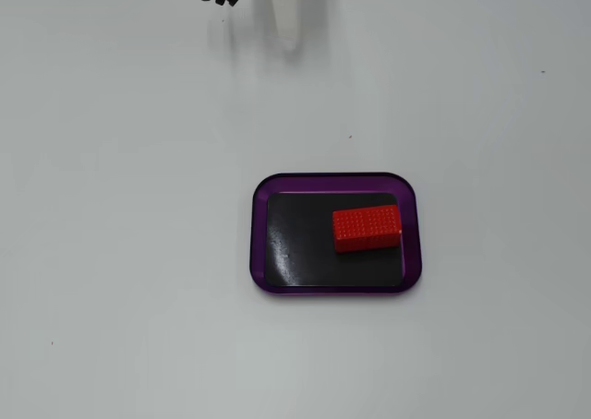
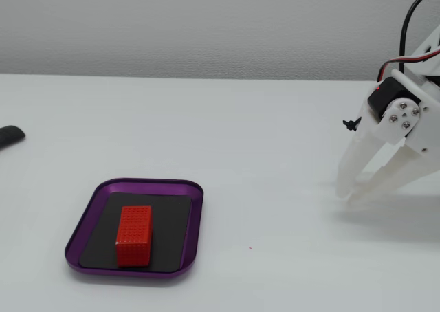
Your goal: Remove the cube from the box.
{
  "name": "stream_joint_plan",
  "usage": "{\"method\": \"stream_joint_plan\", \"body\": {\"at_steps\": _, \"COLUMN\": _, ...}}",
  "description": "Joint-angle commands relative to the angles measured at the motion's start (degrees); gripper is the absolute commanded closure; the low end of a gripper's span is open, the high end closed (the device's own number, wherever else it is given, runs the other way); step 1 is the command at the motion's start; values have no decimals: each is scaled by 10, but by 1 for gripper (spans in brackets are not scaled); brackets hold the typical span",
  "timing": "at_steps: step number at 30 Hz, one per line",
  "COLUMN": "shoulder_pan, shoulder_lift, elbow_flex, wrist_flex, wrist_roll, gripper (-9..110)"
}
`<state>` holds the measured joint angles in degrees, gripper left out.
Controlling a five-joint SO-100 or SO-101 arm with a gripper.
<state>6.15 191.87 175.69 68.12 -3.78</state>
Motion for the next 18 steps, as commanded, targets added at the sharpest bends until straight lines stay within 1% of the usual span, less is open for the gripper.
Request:
{"method": "stream_joint_plan", "body": {"at_steps": 1, "shoulder_pan": 4, "shoulder_lift": 32, "elbow_flex": 3, "wrist_flex": -16, "wrist_roll": 82, "gripper": 102}}
{"method": "stream_joint_plan", "body": {"at_steps": 13, "shoulder_pan": 5, "shoulder_lift": 32, "elbow_flex": 4, "wrist_flex": -18, "wrist_roll": 76, "gripper": 102}}
{"method": "stream_joint_plan", "body": {"at_steps": 18, "shoulder_pan": 6, "shoulder_lift": 31, "elbow_flex": 1, "wrist_flex": -60, "wrist_roll": 76, "gripper": 102}}
